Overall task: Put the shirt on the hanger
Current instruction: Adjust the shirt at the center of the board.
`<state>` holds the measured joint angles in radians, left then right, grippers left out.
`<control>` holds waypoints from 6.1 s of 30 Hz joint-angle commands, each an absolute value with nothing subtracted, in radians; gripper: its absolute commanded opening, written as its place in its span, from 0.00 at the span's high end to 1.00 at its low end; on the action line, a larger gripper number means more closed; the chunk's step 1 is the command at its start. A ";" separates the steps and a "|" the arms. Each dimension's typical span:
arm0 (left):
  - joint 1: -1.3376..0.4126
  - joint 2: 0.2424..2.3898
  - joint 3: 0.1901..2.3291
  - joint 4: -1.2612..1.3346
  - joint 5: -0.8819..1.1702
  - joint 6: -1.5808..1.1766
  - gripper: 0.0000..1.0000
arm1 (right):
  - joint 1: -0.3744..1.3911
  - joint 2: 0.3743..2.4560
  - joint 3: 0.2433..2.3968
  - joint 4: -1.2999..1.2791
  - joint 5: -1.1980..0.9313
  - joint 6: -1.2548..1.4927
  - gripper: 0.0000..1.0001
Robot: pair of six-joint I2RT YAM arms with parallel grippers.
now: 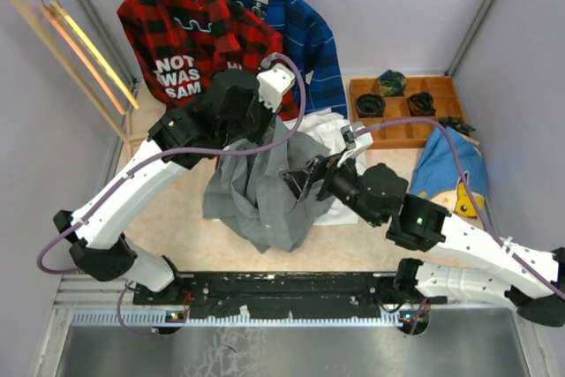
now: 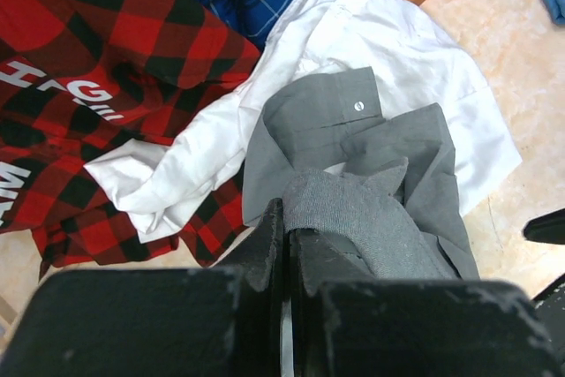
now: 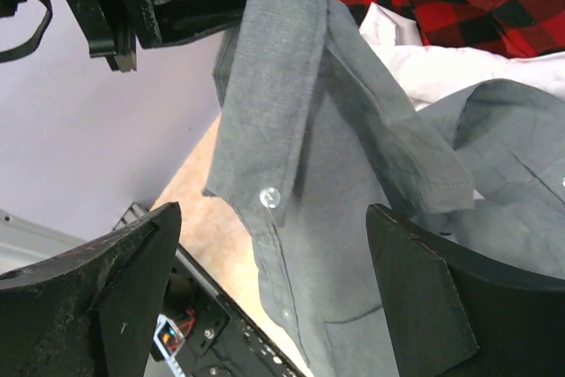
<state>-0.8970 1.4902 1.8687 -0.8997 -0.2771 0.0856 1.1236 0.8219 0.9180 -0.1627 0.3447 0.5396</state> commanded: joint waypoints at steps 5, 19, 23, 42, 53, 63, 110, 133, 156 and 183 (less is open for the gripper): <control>-0.870 1.467 1.852 -0.894 -0.205 0.070 1.00 | 1.218 0.960 0.974 0.109 0.606 0.571 0.13; -0.868 1.425 1.803 -0.872 -0.145 0.063 1.00 | 1.183 1.142 1.082 -0.027 0.798 0.630 0.16; -0.868 1.376 1.736 -0.837 -0.113 0.069 1.00 | 1.161 1.131 1.071 -0.011 0.741 0.577 0.55; -0.868 0.873 1.039 -0.411 -0.313 0.025 0.26 | 1.136 1.066 1.197 -0.145 0.577 0.470 1.00; -0.869 0.652 0.833 -0.265 -0.315 0.006 0.28 | 1.123 1.061 1.230 -0.168 0.447 0.465 1.00; -0.869 0.601 0.769 -0.222 -0.285 0.003 0.36 | 1.124 1.009 1.225 -0.161 0.374 0.478 1.00; -0.868 0.820 1.299 -0.320 -0.320 0.023 1.00 | 1.123 1.103 1.633 -0.471 0.557 0.178 1.00; -0.869 1.307 2.388 -0.537 -0.234 0.080 1.00 | 1.124 1.417 2.461 -0.449 0.490 -0.152 1.00; -0.869 1.184 2.035 -0.596 -0.330 0.094 1.00 | 1.131 1.321 2.297 -0.612 0.550 -0.053 1.00; -0.722 1.250 0.999 -0.241 -0.039 -0.224 1.00 | 0.508 1.137 0.985 -0.331 0.057 0.399 0.98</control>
